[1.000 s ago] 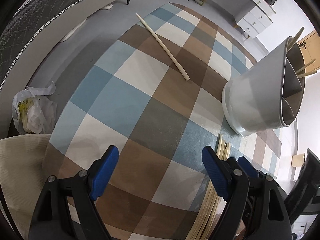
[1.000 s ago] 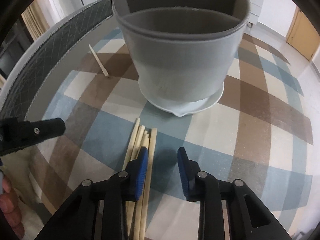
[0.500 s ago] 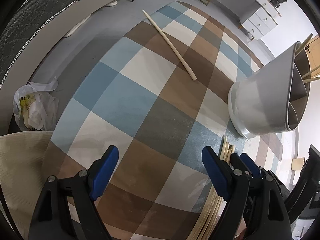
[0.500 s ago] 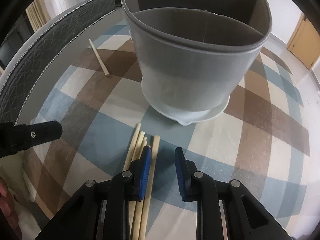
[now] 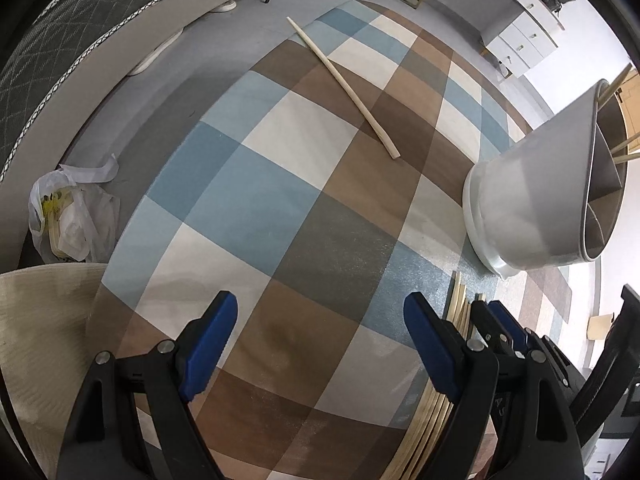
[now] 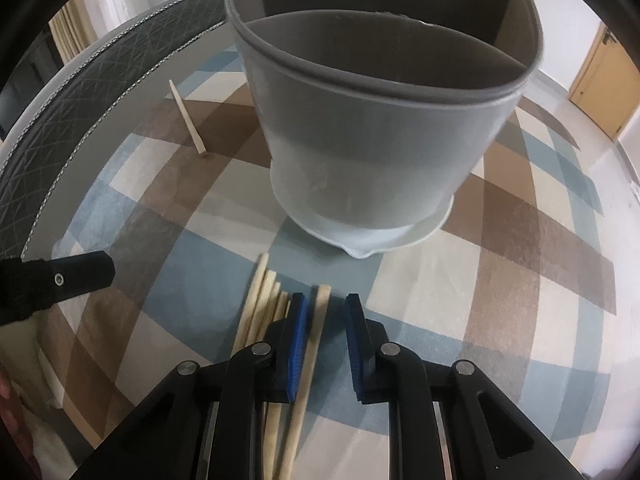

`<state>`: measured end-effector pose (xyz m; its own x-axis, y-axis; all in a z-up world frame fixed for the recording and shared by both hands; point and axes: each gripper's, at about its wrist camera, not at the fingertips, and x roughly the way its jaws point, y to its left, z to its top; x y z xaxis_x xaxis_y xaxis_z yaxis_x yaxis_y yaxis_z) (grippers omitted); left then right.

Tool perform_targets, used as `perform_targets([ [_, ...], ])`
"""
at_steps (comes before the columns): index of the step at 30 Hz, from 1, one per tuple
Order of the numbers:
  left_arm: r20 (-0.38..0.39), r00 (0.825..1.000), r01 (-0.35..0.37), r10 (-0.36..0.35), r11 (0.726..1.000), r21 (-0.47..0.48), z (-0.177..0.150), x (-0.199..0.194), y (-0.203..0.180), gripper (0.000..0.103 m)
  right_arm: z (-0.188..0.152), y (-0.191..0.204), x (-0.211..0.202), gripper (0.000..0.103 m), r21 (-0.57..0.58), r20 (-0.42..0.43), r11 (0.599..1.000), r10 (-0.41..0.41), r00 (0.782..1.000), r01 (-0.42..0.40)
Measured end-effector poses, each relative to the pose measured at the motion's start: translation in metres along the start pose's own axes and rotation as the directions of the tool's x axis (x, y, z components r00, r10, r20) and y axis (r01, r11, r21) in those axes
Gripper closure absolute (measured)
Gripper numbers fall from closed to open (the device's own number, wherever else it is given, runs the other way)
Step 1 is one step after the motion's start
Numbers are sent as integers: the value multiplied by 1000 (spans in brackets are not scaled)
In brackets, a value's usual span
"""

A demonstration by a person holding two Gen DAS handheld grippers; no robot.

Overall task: Organize utensils
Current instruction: 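Lower the right gripper to grasp a stick while the left gripper grasps another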

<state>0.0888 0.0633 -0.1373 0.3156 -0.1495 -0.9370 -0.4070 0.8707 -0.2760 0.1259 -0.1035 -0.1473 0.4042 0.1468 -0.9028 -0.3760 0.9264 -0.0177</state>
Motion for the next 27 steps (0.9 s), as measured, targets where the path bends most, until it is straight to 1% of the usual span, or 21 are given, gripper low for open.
perform_targets([
  [1,1,1000,-2,2,1000,3,0,0,1,21,1,1,-1,87,-2,9,1000,2,1000,-2],
  [2,-2,1000,-2,2,1000,3,0,1,1,21,1,2,-1,96,-2,16,1000,6,1000,-6],
  [3,-6,1000,2,-2,1000,7,0,1,1,21,1,1,1,98,-4,24,1000,12,1000,-12],
  [5,6,1000,13,-13,999,34,0,1,-3,21,1,-3,0,98,11,36,999,34,999,-34],
  [8,34,999,4,-9,991,132,-3,1,-19,21,0,-17,-10,98,63,66,996,58,996,-62],
  [10,34,999,5,-12,980,197,-8,4,-31,21,-1,-38,-22,98,123,110,988,76,991,-90],
  [12,13,1000,19,-23,971,239,-13,8,-40,21,-4,-56,-35,98,184,150,975,97,984,-124],
  [14,-11,999,38,-36,963,265,-17,13,-49,21,-9,-79,-50,98,267,208,945,137,969,-190],
  [16,-15,1000,23,-20,953,301,-23,17,-59,21,-15,-92,-60,98,316,239,919,163,957,-236],
  [17,-9,1000,1,3,945,326,-26,20,-64,21,-18,-102,-64,98,341,258,901,184,948,-268],
  [19,-2,999,-37,41,935,352,-30,24,-71,21,-23,-114,-68,98,378,275,876,204,939,-301],
  [22,-6,998,-64,70,933,353,-32,28,-73,21,-27,-130,-68,98,425,300,838,226,927,-342],
  [24,-9,996,-76,85,932,354,-33,30,-74,21,-27,-129,-70,98,431,316,831,228,921,-353],
  [27,13,991,-128,133,914,384,-34,33,-79,21,-27,-129,-77,98,424,342,828,229,911,-367],
])
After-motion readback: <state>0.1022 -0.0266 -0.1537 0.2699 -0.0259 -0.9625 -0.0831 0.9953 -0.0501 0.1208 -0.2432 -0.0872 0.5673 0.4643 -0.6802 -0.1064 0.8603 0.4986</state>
